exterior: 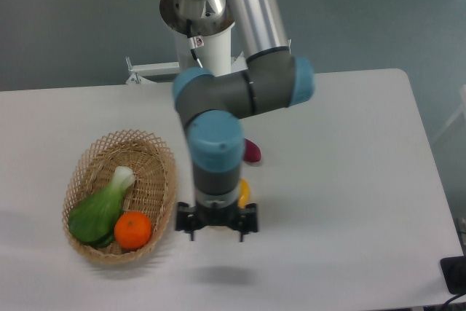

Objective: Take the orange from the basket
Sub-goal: 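Move the open gripper over the basket above the orange, then lower the gripper onto the orange and close it around the fruit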

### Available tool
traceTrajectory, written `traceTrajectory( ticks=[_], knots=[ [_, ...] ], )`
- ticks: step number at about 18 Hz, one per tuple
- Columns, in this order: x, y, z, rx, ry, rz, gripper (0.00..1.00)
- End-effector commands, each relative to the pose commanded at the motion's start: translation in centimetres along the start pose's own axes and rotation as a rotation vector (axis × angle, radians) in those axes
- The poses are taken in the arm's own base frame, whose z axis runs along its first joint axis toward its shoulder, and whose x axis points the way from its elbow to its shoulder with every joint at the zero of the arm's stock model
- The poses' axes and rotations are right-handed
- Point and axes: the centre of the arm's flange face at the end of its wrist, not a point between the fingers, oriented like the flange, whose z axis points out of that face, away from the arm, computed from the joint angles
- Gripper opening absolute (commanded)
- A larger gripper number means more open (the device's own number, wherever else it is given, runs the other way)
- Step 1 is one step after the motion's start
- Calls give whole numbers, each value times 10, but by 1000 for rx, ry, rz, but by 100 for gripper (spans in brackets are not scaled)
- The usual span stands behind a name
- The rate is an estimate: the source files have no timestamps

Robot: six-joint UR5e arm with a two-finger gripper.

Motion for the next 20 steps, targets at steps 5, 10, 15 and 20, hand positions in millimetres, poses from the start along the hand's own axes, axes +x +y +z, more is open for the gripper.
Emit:
traceTrajectory(
  ticks=[5,10,15,20],
  knots=[
    [63,23,17,-119,29,55,100],
    [79,36,37,-168,37,41,100],
    [80,36,51,-184,38,15,100],
    [79,35,60,-194,35,-3,100]
  ],
)
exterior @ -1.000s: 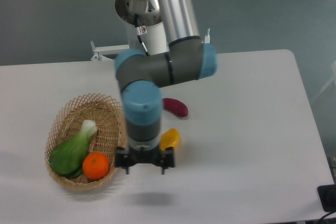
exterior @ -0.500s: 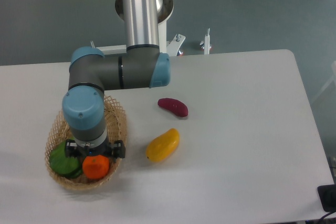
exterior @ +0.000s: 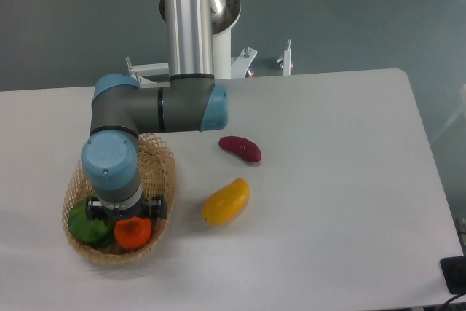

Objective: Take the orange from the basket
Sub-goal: 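Lower the gripper onto the orange and close it around the fruit, then lift the held orange out of the basket and carry it away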

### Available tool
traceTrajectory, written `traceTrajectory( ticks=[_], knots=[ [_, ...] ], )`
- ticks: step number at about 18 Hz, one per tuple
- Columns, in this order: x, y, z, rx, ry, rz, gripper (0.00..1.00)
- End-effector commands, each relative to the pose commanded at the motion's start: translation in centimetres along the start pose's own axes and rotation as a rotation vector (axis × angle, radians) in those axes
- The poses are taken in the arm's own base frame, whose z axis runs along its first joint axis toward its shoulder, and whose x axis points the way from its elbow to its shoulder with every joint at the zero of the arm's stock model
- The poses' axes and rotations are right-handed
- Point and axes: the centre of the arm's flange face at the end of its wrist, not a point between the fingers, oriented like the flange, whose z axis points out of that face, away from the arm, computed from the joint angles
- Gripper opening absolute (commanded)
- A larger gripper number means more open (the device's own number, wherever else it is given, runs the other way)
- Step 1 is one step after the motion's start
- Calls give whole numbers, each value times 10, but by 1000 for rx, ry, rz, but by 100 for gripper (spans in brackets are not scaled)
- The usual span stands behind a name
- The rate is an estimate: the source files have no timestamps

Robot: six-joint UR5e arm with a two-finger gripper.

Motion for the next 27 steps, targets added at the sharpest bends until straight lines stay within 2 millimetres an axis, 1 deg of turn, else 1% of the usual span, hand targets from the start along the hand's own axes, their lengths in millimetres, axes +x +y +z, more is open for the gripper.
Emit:
traceTrajectory(
  ticks=[6,8,12,15,16,17,18,19,23,24,26,27],
  knots=[
    [0,-4,13,-15,1,-23,100],
    [5,-6,19,-21,-2,-19,100],
    [5,-6,22,-24,-8,-26,100],
    [4,-6,22,-24,-13,-26,84],
    [4,-6,22,-24,-13,-26,77],
    [4,-6,20,-21,-13,-26,72],
    [5,-7,19,-19,-11,-26,70],
    [5,-8,17,-16,-11,-26,70],
    [7,-11,-2,16,3,-19,70],
    [5,-10,-13,29,20,-14,70],
    [2,-8,-21,34,26,-18,70],
    [-5,-8,-28,44,26,-26,70]
  ],
)
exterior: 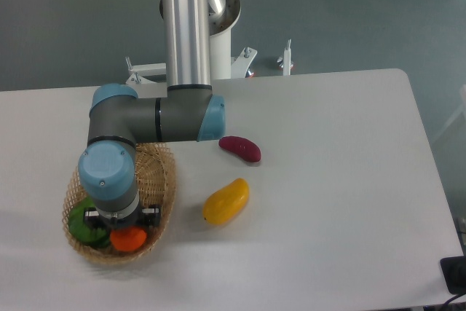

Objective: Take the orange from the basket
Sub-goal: 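Lift the held orange out of the basket and carry it away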

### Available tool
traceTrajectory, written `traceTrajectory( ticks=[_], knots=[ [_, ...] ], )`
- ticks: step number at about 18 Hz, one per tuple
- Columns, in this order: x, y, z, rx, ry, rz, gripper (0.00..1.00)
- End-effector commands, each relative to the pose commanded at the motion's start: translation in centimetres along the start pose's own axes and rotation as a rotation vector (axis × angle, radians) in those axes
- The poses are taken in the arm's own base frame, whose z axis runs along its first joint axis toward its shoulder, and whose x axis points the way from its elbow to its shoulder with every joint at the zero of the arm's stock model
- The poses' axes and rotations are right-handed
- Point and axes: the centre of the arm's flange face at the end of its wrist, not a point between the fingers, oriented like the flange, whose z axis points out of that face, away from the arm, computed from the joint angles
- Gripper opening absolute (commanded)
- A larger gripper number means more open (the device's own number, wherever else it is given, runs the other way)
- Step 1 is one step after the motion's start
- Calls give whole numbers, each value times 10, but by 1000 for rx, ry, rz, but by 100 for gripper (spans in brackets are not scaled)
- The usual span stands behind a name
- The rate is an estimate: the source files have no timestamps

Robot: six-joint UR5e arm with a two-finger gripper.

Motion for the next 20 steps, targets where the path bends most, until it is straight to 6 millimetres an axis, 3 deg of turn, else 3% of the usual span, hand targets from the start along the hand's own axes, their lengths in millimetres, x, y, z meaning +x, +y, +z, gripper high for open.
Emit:
traceTrajectory(
  ticks=[4,7,11,16,18,20],
  knots=[
    [-30,-4,-24,35,9,-7,71],
    [-74,-5,-46,67,4,-17,72],
    [-138,-10,-58,88,-16,0,72],
    [-188,-10,-68,106,-36,57,72],
    [-221,-6,-75,113,-43,53,71],
    [-239,-4,-80,122,-52,57,71]
  ],
)
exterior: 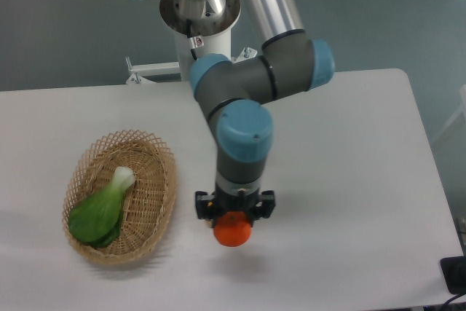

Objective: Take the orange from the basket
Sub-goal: 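Lift the held orange out of the basket and carry it away, then hold the orange raised above the table beside the mango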

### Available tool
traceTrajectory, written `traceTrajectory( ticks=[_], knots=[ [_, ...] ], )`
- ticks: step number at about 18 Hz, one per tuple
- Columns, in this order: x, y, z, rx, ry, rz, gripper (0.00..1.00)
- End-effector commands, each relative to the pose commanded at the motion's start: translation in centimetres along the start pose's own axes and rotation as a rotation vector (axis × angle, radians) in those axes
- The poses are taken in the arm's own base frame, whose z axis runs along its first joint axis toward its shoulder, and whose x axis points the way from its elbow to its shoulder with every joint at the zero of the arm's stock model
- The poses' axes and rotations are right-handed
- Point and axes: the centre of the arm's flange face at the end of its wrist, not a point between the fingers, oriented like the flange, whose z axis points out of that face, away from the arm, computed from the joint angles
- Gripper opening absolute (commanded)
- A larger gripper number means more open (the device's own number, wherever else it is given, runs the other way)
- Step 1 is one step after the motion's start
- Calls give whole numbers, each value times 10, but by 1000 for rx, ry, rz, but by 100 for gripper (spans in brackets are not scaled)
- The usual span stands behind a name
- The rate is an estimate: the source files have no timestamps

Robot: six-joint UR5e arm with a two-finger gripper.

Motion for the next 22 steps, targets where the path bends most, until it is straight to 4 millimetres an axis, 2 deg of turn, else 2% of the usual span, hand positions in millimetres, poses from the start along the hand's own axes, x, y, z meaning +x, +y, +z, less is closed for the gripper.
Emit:
traceTrajectory(
  ticks=[4,10,12,22],
  knots=[
    [-16,4,-1,-24,-59,51,71],
    [-73,16,-13,-1,-76,140,71],
    [-87,20,-14,-3,-79,177,71],
    [-109,23,-16,16,-122,348,75]
  ],
)
